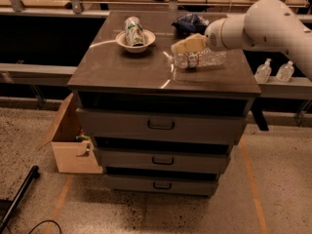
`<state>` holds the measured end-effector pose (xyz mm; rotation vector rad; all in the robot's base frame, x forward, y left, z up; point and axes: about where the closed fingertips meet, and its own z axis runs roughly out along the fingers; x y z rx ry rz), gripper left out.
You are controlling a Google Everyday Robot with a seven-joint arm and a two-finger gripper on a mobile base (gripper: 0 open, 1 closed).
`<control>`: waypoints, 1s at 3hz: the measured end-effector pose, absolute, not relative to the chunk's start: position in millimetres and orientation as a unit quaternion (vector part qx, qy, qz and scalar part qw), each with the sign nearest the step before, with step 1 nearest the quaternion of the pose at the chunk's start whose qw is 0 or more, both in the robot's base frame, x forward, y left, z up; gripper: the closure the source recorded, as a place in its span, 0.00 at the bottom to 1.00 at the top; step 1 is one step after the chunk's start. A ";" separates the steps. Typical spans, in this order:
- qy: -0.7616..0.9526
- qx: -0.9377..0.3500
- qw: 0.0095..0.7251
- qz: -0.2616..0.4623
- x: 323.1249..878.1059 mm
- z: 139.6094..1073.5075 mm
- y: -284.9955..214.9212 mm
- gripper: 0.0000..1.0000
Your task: Pick 7up can from paper bowl and place on counter
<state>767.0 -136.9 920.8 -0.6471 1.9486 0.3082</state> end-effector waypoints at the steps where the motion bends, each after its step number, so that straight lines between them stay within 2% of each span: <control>1: 0.797 -0.253 0.522 0.170 787.8 940.4 -107.9 0.00; 2: 0.786 -0.248 0.533 0.193 802.0 951.8 -70.6 0.00; 3: 0.781 -0.250 0.541 0.187 813.5 950.8 -30.2 0.00</control>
Offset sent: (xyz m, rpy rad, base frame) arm 0.0523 0.1115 0.0444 0.2015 -0.0494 0.0545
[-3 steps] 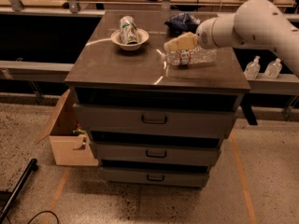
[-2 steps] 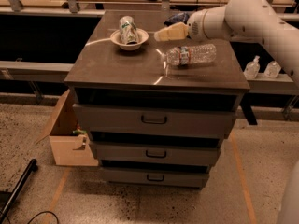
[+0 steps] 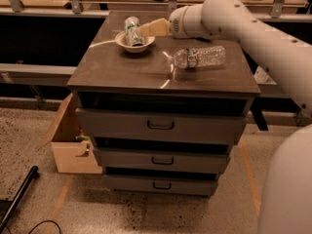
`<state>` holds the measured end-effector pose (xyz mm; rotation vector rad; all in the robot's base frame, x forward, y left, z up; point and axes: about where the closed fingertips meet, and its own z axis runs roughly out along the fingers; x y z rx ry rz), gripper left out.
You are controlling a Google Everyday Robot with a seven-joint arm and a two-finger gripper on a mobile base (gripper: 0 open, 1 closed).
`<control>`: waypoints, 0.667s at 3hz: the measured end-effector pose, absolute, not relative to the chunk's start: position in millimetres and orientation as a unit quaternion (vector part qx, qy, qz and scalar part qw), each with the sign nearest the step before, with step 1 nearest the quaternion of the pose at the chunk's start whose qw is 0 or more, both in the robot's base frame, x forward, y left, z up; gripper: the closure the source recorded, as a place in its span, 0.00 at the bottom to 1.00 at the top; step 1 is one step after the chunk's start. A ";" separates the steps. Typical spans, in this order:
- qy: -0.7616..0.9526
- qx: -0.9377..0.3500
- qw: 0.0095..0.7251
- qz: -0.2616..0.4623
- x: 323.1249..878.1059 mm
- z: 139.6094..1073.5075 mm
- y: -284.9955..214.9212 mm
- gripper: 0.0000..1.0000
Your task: Pick 7up can from paper bowl and place on counter
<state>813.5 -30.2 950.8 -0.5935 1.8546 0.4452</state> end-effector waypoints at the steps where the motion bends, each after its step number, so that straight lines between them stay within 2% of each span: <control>1: 0.785 -0.246 0.541 0.177 833.4 930.8 9.2 0.00; 2: 0.789 -0.238 0.539 0.177 851.4 909.1 43.3 0.00</control>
Offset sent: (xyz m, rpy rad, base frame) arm 0.0589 0.1089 -0.0636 -0.0015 0.0189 -0.0532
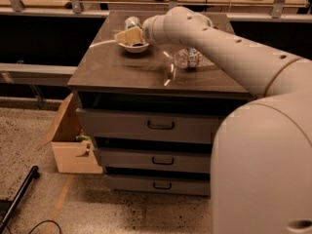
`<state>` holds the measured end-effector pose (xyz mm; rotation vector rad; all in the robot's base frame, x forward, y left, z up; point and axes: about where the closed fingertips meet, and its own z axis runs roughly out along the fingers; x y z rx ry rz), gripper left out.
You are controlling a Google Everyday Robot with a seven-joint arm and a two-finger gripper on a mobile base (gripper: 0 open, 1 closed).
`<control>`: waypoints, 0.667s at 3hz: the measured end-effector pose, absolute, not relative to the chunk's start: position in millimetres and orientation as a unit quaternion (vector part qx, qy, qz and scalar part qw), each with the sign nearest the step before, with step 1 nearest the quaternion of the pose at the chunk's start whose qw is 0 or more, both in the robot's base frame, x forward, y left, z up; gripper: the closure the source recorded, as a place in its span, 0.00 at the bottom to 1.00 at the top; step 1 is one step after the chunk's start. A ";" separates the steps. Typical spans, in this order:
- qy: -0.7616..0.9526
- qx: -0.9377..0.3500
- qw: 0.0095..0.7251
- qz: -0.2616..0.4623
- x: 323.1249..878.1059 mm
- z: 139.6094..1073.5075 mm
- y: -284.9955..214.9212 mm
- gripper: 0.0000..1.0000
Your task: Pick 7up can from paper bowl and place on counter
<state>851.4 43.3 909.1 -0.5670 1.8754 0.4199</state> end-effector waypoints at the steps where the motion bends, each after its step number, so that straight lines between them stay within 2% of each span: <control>1: 0.790 -0.230 0.541 0.173 870.1 899.1 59.0 0.00; 2: 0.784 -0.222 0.556 0.162 890.1 905.3 60.2 0.00</control>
Offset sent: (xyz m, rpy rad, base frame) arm 0.0630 0.0134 0.0101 0.0071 -0.0805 -0.0851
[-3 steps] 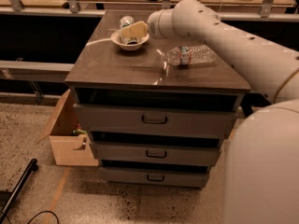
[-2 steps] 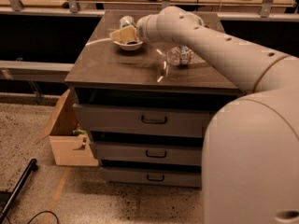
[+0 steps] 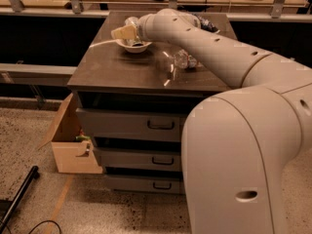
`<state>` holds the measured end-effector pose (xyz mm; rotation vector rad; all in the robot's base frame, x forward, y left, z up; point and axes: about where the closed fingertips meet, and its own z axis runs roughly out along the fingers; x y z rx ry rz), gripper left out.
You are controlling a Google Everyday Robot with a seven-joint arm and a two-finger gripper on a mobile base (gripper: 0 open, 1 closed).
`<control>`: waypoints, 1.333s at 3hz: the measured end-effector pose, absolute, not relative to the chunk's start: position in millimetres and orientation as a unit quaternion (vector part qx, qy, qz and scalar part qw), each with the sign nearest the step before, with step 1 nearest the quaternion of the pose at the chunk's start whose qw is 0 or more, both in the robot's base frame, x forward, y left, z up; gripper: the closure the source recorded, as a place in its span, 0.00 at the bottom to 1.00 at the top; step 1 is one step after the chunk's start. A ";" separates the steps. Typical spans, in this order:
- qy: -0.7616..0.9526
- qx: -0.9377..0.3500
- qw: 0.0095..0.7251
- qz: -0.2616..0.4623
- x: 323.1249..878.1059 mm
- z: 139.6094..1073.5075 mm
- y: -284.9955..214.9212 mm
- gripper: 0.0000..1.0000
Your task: Pick 7up can from paper bowl and place on counter
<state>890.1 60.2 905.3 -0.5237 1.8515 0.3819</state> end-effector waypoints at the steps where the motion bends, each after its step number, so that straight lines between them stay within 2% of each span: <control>1: 0.781 -0.220 0.563 0.157 899.4 909.0 63.0 0.16; 4: 0.783 -0.245 0.545 0.172 890.2 895.7 86.7 0.85</control>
Offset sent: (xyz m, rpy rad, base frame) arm 0.0019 0.0236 -0.0070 -0.0051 0.0236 0.0356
